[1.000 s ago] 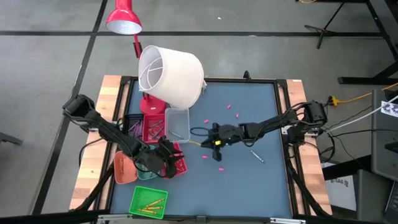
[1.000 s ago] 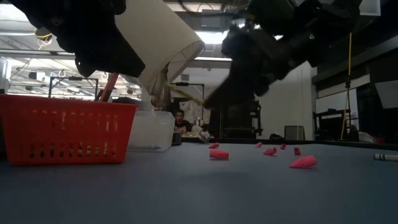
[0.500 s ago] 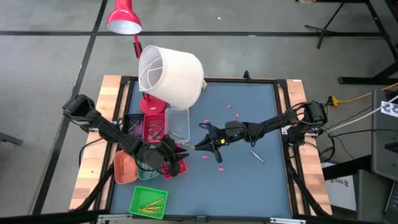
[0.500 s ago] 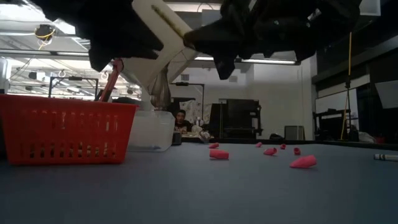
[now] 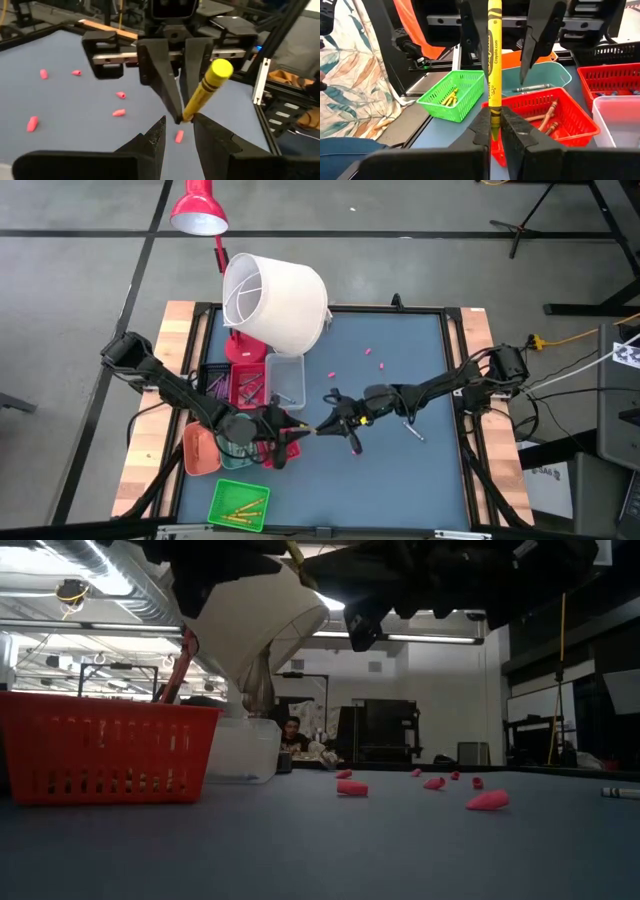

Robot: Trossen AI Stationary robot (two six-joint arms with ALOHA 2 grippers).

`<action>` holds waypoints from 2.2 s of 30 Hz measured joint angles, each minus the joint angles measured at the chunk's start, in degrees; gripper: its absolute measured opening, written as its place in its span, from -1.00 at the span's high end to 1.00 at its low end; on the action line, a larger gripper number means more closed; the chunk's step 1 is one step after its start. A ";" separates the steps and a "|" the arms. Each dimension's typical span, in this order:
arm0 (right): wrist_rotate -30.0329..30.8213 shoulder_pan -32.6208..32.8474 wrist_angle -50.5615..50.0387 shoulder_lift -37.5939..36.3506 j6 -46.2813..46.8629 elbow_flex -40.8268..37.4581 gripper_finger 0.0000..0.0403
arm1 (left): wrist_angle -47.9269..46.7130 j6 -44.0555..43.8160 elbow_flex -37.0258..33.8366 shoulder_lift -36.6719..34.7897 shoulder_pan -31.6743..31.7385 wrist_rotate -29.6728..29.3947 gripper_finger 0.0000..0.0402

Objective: Sort crayons
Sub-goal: Put the yellow crayon into the green bin

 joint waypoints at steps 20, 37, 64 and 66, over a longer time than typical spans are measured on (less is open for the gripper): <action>2.03 -0.17 -0.24 0.00 -0.02 0.00 0.88 | 1.46 0.79 0.00 -0.02 0.42 1.37 0.56; 2.08 -0.17 -0.26 0.02 -0.02 0.00 0.88 | 4.03 0.86 0.00 -0.02 1.49 1.32 0.71; -7.19 -0.19 -6.76 0.05 8.68 0.00 0.33 | 1.53 -6.84 0.00 -0.02 -2.79 13.74 0.95; -10.53 -0.19 -9.19 0.05 9.34 0.00 0.34 | 0.05 -10.17 0.00 -0.04 -4.27 18.92 0.95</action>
